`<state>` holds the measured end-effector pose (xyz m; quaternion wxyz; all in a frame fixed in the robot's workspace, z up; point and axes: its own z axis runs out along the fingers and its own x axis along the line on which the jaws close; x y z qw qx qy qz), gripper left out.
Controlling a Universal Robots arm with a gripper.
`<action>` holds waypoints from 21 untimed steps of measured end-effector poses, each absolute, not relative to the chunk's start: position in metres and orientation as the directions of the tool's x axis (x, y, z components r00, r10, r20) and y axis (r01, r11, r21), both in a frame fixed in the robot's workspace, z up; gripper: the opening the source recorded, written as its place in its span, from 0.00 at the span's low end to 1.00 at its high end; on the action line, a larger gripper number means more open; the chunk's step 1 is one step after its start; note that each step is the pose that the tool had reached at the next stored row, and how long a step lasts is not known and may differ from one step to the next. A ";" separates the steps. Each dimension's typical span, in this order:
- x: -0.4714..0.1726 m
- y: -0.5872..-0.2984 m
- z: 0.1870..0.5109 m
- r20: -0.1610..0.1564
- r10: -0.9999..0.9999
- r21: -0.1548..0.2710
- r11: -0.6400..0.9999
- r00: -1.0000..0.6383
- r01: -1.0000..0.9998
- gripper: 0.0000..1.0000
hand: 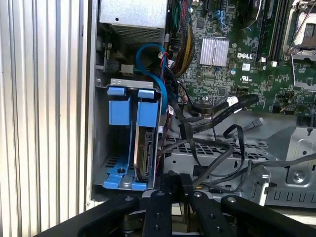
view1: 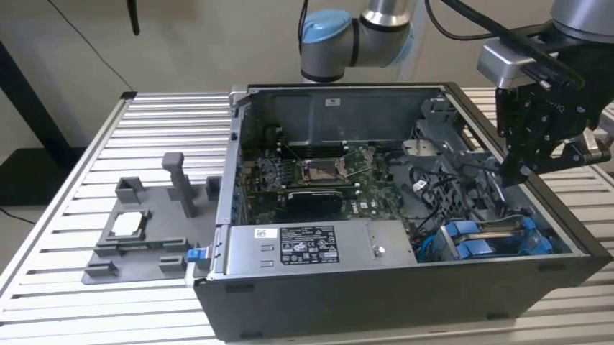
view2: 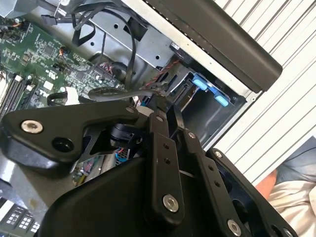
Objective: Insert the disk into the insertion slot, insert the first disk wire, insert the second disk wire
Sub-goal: 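Insert the first disk wire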
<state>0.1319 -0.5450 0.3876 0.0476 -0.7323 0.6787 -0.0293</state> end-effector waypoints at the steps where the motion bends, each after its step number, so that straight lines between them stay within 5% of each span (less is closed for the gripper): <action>1: 0.132 -0.545 0.388 -0.022 -0.997 -0.110 -0.074 0.077 -0.991 0.19; 21: 0.142 -0.552 0.380 -0.026 -0.997 -0.053 -0.074 0.076 -0.996 0.19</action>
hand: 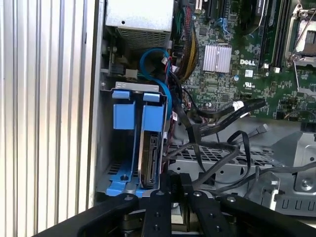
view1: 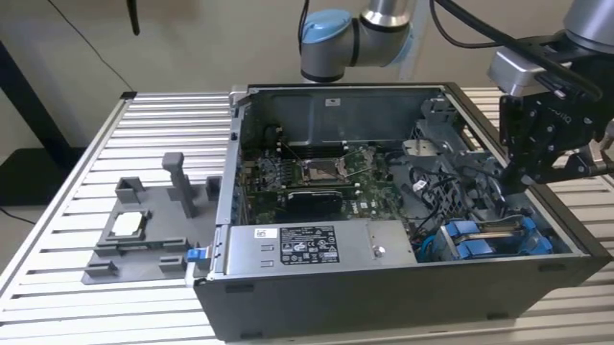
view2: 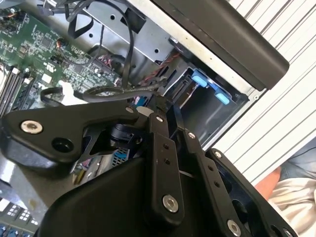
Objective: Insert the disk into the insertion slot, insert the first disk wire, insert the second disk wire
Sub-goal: 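Insert the first disk wire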
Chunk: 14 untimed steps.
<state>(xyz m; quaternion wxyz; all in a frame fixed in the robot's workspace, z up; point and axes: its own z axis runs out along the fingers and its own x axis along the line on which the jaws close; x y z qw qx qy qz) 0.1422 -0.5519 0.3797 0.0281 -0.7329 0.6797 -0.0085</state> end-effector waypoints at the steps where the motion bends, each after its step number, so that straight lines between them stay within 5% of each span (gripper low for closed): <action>1: 0.143 -0.553 0.379 -0.026 -0.997 -0.051 -0.074 0.076 -0.996 0.19; 14: 0.153 -0.557 0.374 -0.028 -0.997 -0.027 -0.074 0.075 -0.997 0.19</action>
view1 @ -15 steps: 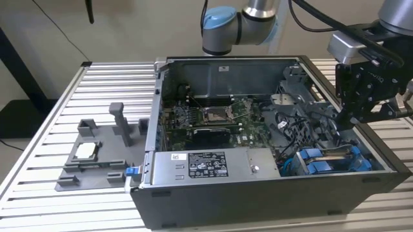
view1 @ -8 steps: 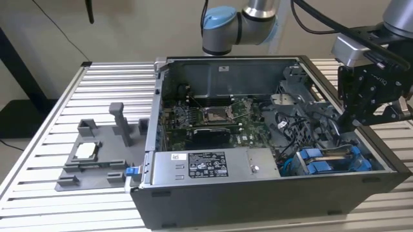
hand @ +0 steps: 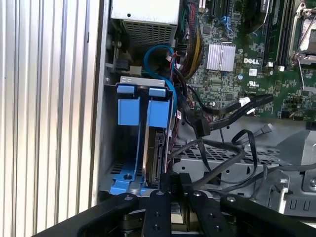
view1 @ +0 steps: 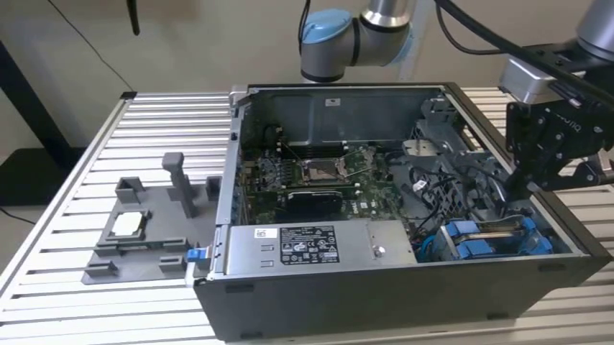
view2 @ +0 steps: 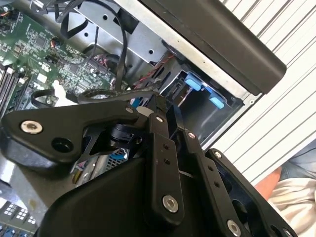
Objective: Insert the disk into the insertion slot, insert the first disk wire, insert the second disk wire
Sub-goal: 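Insert the first disk wire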
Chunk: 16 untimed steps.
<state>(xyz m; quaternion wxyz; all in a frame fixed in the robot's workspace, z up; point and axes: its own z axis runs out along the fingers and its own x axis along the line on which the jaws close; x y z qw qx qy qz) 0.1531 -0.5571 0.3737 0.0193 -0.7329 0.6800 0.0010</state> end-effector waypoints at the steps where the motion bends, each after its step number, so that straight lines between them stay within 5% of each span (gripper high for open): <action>1: 0.154 -0.557 0.373 -0.028 -0.997 -0.025 -0.074 0.075 -0.997 0.19; 16: 0.163 -0.561 0.367 -0.031 -0.997 0.013 -0.074 0.074 -0.997 0.19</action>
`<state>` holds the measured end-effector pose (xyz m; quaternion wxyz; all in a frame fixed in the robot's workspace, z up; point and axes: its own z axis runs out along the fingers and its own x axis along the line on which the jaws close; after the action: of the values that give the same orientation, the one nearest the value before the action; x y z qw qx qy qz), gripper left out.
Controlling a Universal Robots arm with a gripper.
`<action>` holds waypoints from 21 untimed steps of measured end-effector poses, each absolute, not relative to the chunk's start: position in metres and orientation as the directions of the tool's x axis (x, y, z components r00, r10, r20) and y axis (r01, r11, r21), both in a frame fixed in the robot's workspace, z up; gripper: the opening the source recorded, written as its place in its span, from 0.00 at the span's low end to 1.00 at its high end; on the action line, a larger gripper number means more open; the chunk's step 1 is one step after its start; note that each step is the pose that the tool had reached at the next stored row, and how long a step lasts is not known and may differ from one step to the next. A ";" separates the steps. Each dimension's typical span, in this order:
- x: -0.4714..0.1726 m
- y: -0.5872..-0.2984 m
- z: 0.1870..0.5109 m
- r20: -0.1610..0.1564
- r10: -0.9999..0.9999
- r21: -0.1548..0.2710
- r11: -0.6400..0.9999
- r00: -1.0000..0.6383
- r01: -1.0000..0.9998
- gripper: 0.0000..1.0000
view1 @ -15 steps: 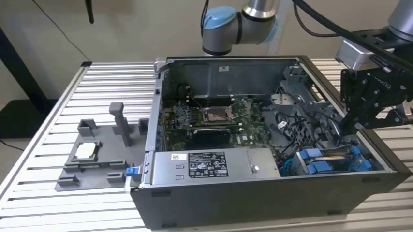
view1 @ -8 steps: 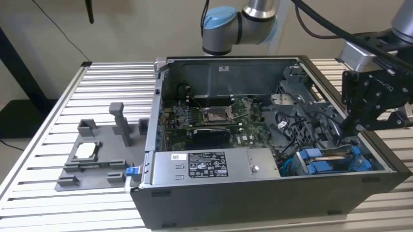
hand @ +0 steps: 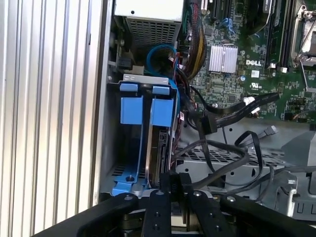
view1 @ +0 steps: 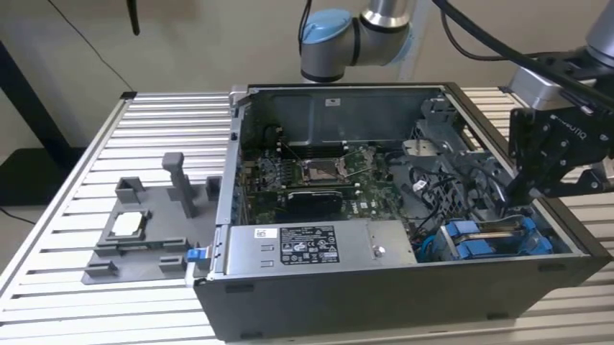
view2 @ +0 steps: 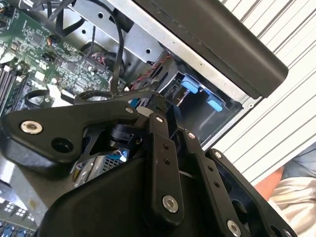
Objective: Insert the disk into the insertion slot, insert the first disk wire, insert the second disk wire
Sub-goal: 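Insert the first disk wire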
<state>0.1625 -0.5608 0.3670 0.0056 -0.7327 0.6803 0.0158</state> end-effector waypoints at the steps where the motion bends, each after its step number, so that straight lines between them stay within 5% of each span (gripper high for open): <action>1: 0.163 -0.561 0.367 -0.031 -0.997 0.020 -0.074 0.074 -0.997 0.19; 21: 0.166 -0.570 0.358 -0.034 -0.999 0.095 -0.027 0.024 -0.995 0.19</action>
<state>0.1664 -0.5702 0.3578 -0.0223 -0.7150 0.6973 0.0455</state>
